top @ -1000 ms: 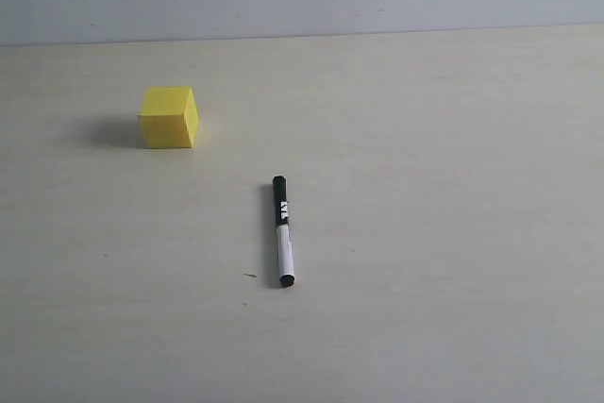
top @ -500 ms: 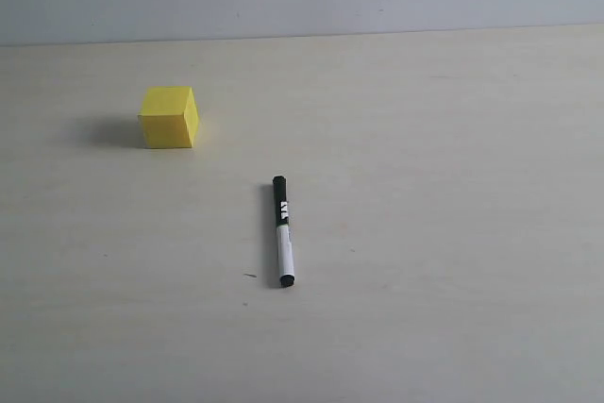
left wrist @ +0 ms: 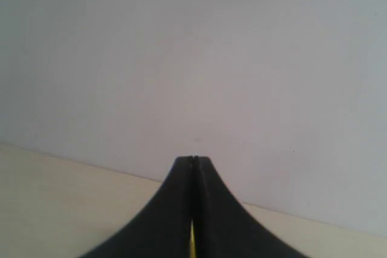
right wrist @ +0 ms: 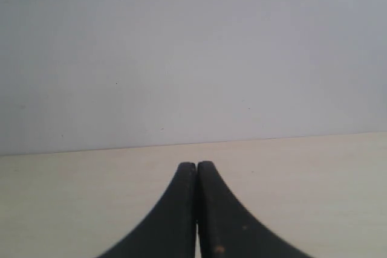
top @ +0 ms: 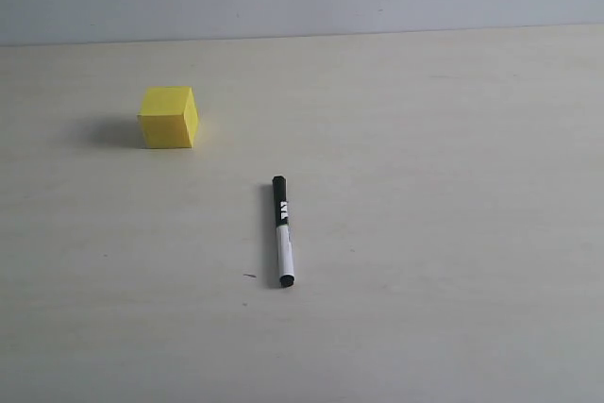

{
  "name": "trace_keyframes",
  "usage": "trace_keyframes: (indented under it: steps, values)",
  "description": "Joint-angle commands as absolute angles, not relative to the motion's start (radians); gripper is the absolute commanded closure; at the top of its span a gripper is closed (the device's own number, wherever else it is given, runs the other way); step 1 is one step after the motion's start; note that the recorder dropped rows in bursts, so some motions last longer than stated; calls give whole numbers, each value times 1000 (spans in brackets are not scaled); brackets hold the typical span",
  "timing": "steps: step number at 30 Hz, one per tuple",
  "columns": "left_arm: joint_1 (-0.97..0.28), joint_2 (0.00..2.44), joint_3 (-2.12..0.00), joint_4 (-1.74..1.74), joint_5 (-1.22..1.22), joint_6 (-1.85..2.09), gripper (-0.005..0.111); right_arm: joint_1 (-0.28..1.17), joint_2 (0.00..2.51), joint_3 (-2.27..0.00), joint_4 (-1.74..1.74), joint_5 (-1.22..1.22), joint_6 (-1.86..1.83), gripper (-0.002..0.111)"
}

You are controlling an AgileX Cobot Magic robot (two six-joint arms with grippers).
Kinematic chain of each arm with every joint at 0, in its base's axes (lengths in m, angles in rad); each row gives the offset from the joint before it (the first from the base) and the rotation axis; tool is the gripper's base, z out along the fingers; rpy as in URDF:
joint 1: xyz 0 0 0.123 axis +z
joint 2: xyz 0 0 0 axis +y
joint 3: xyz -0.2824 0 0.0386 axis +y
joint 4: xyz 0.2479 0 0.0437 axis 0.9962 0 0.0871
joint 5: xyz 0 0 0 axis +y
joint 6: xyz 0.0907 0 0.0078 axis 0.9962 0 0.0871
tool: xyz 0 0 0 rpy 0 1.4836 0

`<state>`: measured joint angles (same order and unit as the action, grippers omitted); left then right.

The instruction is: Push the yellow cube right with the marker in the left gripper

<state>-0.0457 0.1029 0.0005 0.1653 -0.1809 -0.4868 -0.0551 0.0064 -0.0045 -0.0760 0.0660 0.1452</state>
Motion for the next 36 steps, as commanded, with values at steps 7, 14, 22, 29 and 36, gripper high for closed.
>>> trace_keyframes:
  steps: [7,14,22,29,36]
  values:
    - [-43,284,-63,150,-304,-576,107,-59,0,0,-77,66,143,108]
    - [-43,535,-308,205,-179,-578,107,-59,0,0,-77,66,140,108]
    - [-47,776,-590,501,117,-557,107,-59,0,0,-77,66,142,108]
    - [-47,959,-828,517,525,-433,107,-59,0,0,-77,66,142,108]
    - [-47,1109,-1035,517,841,-369,84,-59,0,0,-77,66,142,108]
